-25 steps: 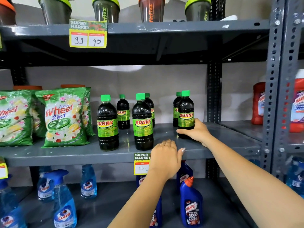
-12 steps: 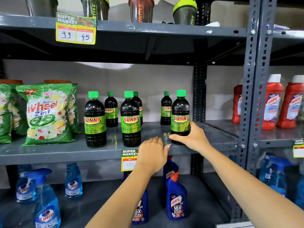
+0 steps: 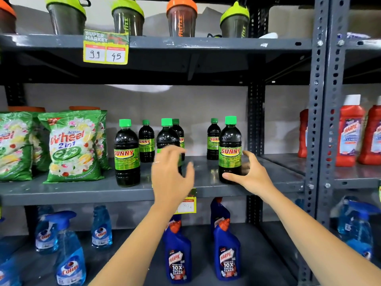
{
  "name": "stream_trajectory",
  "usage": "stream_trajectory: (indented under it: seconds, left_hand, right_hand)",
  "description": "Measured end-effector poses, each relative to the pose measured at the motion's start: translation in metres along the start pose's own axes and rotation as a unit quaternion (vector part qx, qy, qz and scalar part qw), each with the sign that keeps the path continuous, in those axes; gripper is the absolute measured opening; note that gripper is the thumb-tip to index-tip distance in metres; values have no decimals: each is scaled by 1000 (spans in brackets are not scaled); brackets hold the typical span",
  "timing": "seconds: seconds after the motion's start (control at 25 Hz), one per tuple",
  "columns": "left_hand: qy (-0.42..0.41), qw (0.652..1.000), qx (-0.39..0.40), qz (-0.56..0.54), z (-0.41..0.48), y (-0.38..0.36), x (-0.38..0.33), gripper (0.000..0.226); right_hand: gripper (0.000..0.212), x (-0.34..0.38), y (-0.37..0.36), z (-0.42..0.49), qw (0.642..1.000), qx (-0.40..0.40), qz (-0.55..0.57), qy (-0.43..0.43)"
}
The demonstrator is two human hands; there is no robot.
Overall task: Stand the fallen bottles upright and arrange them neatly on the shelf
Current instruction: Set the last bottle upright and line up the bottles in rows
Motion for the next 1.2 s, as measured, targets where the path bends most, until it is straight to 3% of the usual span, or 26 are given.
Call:
stream_trajectory:
  seconds: [0.08, 0.16, 0.24, 0.32, 0.4, 0.48, 0.72, 1.12, 1.2]
  left_hand:
    - [107, 994, -14, -26, -6, 12, 25, 66]
    - [218, 970, 64, -82, -13, -4, 49, 101]
    - [287, 942, 149, -89, -18, -21, 62, 118]
    - [306, 932, 189, -47, -20, -29, 71, 105]
    - [303, 934, 184, -39, -18, -29, 77, 80]
    - [291, 936, 189, -48, -18, -29, 78, 69]
    - [249, 942, 210, -78, -18, -27, 77, 71]
    - [251, 920, 279, -113, -12, -31, 77, 77]
    - [242, 917, 287, -138, -11, -27, 69, 76]
  right_hand:
    - [99, 0, -1, -2, 999, -12, -10, 33]
    - [91, 1, -4, -3, 999, -12, -2, 50]
    - [90, -1, -4, -3, 998, -10, 9, 54]
    - [92, -3, -5, -1, 998, -8, 11, 57]
    - [92, -4, -5, 2, 998, -2, 14, 60]
    - [93, -5, -6, 3, 998, 1, 16, 62]
    - [94, -3, -7, 2, 998, 11, 13, 65]
    - [103, -4, -8, -2, 999, 10, 15, 36]
    - [104, -3, -3, -11, 996, -67, 37, 37]
Point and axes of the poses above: each hand's wrist, its own z-axis towards the middle knuckle, its own y-axis out of the back of the hand, x = y × z, the point moved 6 cm from there along z, towards the middle knuckle, and after that the axes turned 9 degrees about x, right-handed, at the moved point
